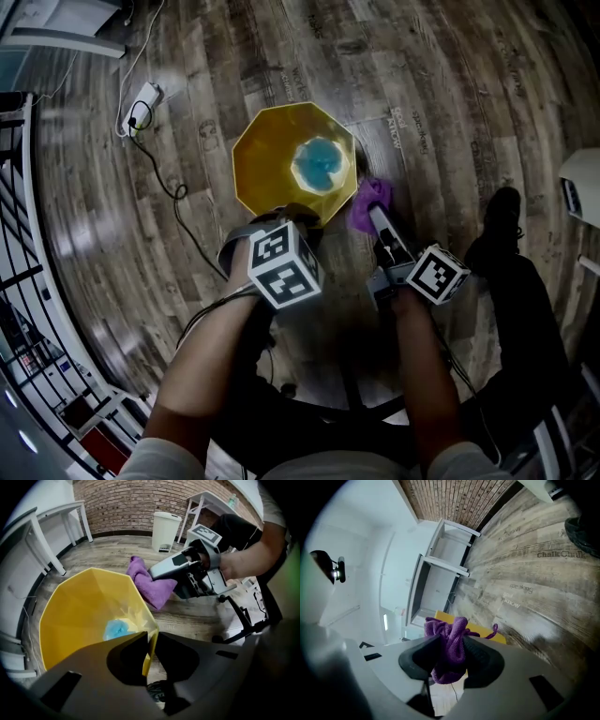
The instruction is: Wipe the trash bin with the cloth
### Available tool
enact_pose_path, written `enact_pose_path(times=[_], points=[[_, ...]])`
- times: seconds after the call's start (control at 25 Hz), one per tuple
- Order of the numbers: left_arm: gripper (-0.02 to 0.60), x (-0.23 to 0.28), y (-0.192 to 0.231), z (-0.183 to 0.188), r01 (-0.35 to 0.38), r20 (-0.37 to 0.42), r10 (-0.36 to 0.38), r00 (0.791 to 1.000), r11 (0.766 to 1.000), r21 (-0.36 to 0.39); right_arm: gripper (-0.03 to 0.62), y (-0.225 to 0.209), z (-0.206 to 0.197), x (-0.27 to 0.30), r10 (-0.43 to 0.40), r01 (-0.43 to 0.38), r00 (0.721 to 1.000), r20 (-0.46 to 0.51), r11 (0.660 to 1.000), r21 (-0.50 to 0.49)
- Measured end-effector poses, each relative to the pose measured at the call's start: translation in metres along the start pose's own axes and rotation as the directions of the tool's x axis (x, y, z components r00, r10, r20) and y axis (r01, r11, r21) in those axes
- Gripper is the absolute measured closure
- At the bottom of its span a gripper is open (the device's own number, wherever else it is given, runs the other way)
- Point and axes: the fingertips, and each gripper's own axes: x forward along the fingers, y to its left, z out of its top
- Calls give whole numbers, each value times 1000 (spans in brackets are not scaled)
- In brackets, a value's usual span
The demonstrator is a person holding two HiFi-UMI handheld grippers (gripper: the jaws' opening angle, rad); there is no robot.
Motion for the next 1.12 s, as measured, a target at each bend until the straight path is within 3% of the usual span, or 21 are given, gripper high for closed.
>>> enact_pose_path(times=[0.08,0.24,0.6,0.88,1.12], points=[[541,0,-2,6,9,9,-10,1000,1000,18,450,10,2,6,27,-27,1000,3,1000,0],[555,-1,-4,18,21,30,-23,999,998,66,450,1,-5,17,-23,22,999,-32,1000,-21],[560,0,-2,23,27,66,-32,997,997,77,450,-24,-13,37,-76,64,989,-130,993,-94],[560,-2,-4,25,43,80,-49,996,996,81,450,-66,-23,53,-163,133,965,-207,980,-149],[560,-2,-3,27,43,86,-49,995,996,78,450,-110,-40,65,-267,226,926,-265,958,-175]])
